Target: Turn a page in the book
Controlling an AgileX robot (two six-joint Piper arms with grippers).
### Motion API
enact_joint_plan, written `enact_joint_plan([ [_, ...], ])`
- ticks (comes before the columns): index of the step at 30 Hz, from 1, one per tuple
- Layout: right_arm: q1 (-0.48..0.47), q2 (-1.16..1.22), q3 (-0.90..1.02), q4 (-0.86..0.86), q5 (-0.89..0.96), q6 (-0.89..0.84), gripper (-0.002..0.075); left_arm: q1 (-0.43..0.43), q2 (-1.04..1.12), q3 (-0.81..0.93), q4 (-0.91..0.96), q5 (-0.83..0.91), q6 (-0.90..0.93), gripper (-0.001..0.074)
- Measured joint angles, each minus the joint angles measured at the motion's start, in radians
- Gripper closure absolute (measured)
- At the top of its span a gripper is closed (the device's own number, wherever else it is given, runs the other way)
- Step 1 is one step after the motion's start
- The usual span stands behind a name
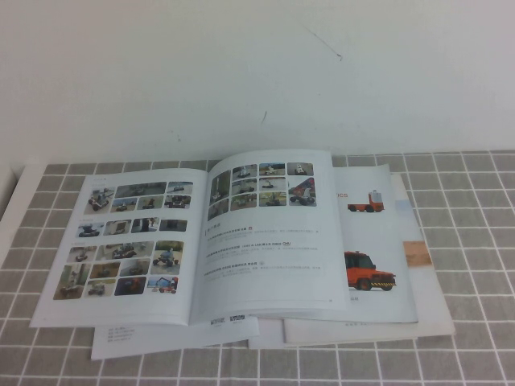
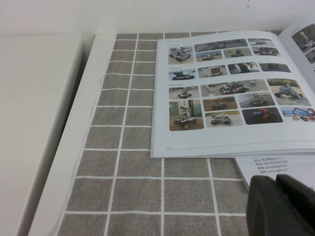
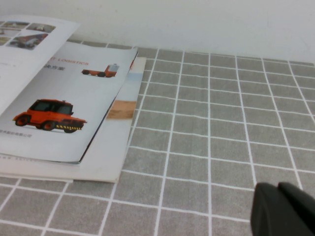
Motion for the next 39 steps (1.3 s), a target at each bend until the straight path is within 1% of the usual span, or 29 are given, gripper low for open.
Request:
enact_joint_plan([
  [25,0.000,0.000,0.000,0.000,0.000,0.000,0.0729,0.000,0.000,0.000,-0.007,-0.011,0.000,0.0738],
  [28,0.000,0.000,0.000,0.000,0.000,0.000,0.0729,0.000,0.000,0.006,-0.038,-0.070,0.000,0.0738],
  [32,0.000,0.000,0.000,0.000,-0.019,0.000,0.0729,0.000,0.000,0.006,-0.059,-0.194,0.000,0.0738],
  [36,0.000,0.000,0.000,0.000,-0.114,0.009,0.0729,0.000,0.000,0.006,-0.081,-0.336,0.000,0.0738],
  [39,0.000,0.000,0.000,0.000,-0.202,0.010,0.0729,0.000,0.000,0.006,-0.082,-0.390,0.000,0.0738],
])
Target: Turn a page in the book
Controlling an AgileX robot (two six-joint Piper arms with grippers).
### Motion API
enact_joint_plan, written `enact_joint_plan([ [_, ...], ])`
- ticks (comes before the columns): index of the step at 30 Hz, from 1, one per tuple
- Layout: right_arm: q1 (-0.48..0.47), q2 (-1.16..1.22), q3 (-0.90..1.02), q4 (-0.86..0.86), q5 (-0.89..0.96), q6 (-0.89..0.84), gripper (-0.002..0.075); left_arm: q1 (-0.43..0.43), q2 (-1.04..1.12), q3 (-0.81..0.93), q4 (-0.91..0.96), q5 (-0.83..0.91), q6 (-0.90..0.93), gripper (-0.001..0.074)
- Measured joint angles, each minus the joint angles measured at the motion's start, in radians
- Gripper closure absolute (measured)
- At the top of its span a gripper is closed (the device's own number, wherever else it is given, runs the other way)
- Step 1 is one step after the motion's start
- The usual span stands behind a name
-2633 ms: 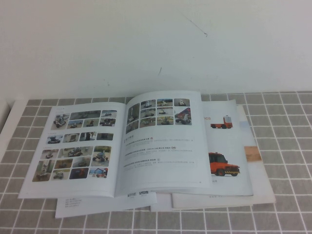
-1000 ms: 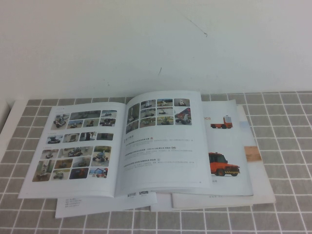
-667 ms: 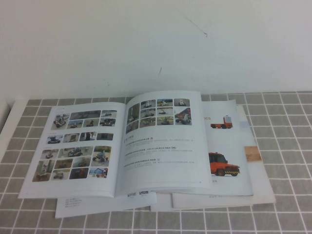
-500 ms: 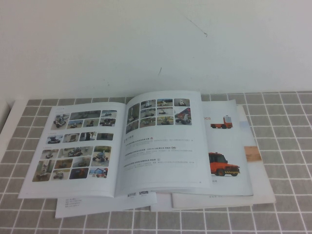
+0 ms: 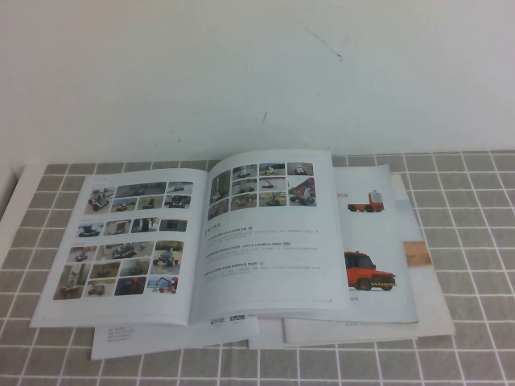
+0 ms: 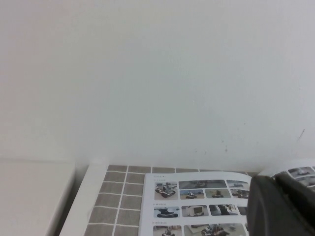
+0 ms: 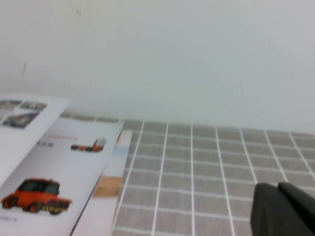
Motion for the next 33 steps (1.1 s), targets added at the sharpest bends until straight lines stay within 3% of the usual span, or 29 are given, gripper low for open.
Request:
enact_joint_plan([
  [22,0.000,0.000,0.000,0.000,-0.073,-0.032,0.0729,0.000,0.000,0.000,0.032,-0.021,0.020,0.0738],
  [26,0.000,0.000,0.002,0.002,-0.131,-0.029,0.0729,0.000,0.000,0.000,-0.002,-0.165,-0.061,0.0738],
  [33,0.000,0.000,-0.002,-0.014,-0.593,0.179,0.0729,0.000,-0.002,0.000,0.059,-0.619,-0.251,0.0738],
])
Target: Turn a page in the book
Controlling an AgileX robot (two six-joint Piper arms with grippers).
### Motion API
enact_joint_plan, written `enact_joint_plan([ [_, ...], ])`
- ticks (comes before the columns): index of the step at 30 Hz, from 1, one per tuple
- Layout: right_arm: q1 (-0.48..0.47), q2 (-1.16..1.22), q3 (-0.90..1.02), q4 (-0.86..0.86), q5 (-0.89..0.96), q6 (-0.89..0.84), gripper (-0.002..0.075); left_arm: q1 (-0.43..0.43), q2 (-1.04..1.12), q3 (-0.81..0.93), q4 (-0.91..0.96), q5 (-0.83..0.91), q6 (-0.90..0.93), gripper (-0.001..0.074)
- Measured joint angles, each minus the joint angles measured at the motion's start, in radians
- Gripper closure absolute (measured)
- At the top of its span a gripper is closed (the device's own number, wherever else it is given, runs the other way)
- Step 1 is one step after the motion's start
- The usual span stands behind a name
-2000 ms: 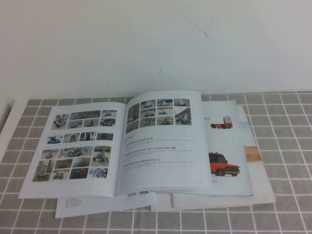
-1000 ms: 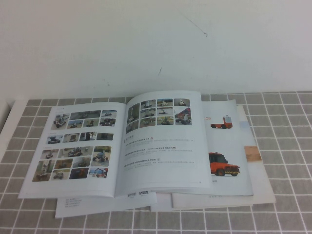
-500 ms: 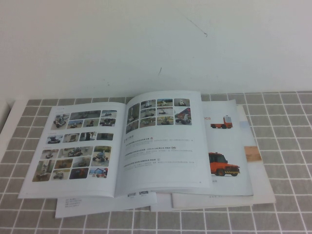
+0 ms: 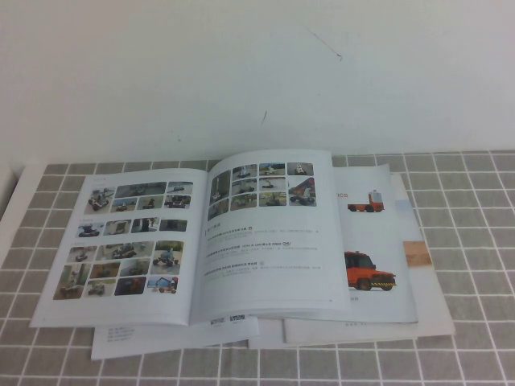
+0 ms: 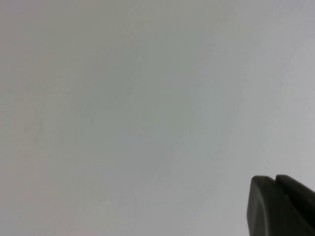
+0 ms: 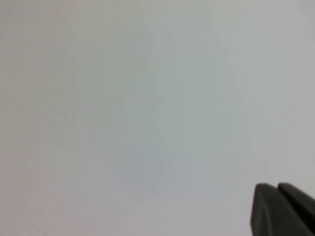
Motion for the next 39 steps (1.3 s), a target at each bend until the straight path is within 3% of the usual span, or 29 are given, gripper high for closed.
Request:
enact_joint_plan([
  [7,0.000,0.000,-0.220,-0.377,0.002,0.264,0.0729,0.000,-0.004,-0.203,0.192,0.002,-0.067,0.0738],
  [13,0.000,0.033,-0.535,-0.490,0.183,0.562,0.0729,0.000,0.005,-0.520,0.297,0.211,-0.025,0.0737],
  [17,0.000,0.130,-0.701,-0.593,0.280,0.603,0.0729,0.000,0.068,-0.678,0.307,0.339,-0.021,0.0737],
  [23,0.000,0.337,-0.890,-0.786,0.595,0.609,0.0729,0.000,0.252,-0.895,0.306,0.750,-0.019,0.0737],
  [27,0.000,0.494,-0.922,-0.798,0.895,0.554,0.0729,0.000,0.372,-0.926,0.289,0.999,-0.019,0.0737],
  [31,0.002,0.643,-0.922,-0.793,1.150,0.528,0.0729,0.000,0.469,-0.927,0.144,1.216,-0.019,0.0737],
  [35,0.010,0.735,-0.922,-0.792,1.189,0.538,0.0729,0.000,0.549,-0.915,0.045,1.362,-0.017,0.0737],
  [39,0.064,0.789,-0.916,-0.771,1.110,0.639,0.0729,-0.001,0.596,-0.884,0.021,1.406,-0.017,0.0737],
])
